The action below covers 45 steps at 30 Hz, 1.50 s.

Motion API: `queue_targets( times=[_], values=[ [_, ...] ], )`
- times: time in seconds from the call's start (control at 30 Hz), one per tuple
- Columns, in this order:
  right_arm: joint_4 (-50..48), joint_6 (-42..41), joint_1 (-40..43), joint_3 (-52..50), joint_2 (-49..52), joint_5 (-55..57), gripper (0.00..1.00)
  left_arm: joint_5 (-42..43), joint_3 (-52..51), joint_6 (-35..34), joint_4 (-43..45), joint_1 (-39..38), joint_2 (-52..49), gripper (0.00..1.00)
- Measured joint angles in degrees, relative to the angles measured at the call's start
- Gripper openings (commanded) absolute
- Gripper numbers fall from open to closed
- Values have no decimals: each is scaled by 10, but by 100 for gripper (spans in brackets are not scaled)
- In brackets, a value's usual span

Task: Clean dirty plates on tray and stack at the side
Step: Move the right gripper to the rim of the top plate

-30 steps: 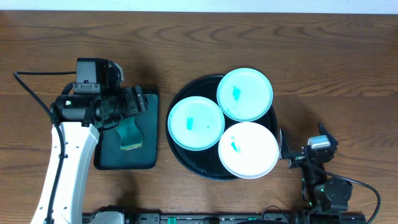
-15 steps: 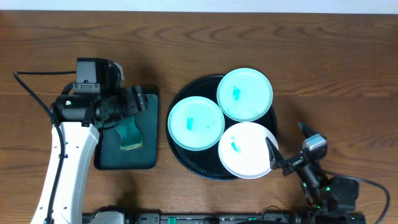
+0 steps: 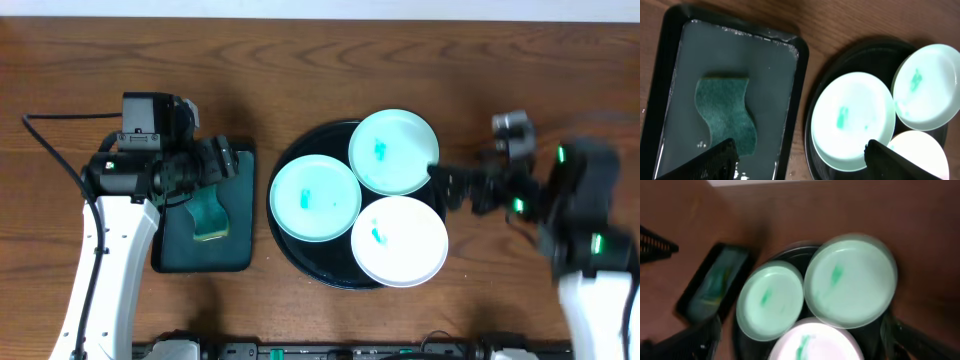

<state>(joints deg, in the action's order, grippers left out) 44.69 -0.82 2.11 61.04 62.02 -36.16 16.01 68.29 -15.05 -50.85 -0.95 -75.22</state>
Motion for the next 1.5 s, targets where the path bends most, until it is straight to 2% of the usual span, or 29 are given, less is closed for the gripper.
queue_targets(
  times=[0.13, 0.27, 0.37, 0.6, 0.93, 1.0, 1.2, 1.5],
  values=[
    [184, 14, -30, 170, 163, -2, 99, 2, 0, 0, 0, 0, 0, 82],
    [267, 20, -64, 255, 257, 1, 99, 2, 0, 0, 0, 0, 0, 82],
    [300, 28, -103, 281, 306, 7, 99, 2, 0, 0, 0, 0, 0, 82],
    [300, 31, -181, 281, 358, 24, 99, 2, 0, 0, 0, 0, 0, 82],
    [204, 20, -207, 281, 389, 37, 99, 2, 0, 0, 0, 0, 0, 82],
    [202, -16, -209, 281, 390, 59, 99, 2, 0, 0, 0, 0, 0, 82],
    [237, -203, -226, 281, 390, 219, 99, 2, 0, 0, 0, 0, 0, 82],
    [245, -273, -251, 281, 391, 306, 99, 2, 0, 0, 0, 0, 0, 82]
  ],
)
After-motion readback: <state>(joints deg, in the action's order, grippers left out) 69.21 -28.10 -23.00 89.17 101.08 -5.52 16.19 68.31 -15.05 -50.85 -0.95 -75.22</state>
